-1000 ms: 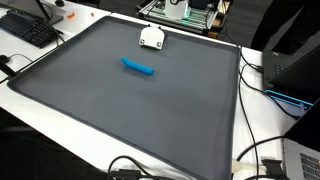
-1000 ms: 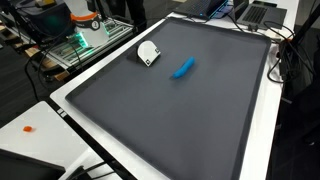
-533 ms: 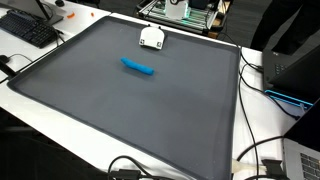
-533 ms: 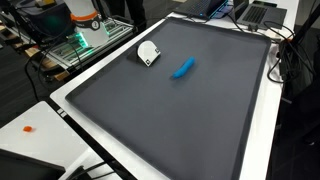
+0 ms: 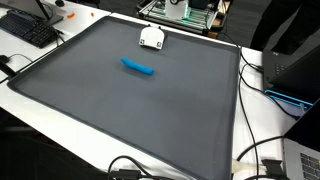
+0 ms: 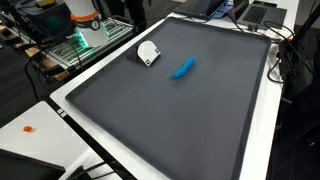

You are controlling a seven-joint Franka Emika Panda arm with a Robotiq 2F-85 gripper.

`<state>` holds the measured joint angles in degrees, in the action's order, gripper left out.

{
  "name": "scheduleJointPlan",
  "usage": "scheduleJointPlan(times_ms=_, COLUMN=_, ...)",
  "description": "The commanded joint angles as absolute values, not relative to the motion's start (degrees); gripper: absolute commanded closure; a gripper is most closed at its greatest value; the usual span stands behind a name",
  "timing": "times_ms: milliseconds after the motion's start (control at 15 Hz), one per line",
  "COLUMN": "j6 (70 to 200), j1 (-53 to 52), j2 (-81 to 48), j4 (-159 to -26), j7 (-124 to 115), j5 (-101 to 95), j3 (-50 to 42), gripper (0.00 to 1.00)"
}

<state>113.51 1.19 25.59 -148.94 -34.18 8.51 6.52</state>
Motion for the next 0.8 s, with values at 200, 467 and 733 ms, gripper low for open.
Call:
scheduleJointPlan(times_ms=200, j6=131.8, j1=1.5, j2=22.2, j4=-157.6, j7=-46.7, j5=18.0, j3=7.5, gripper=0.00)
scheduleJointPlan(times_ms=467, j6=139.5, j1=1.7, j2=16.4, j4=-157.7, j7=-55.4, j5=17.8, j3=7.7, gripper=0.00)
scheduleJointPlan(times_ms=733, j6=143.2, j1=1.5, j2=11.8, j4=-157.6, j7=-61.0, j5=16.2, j3=7.0, gripper=0.00)
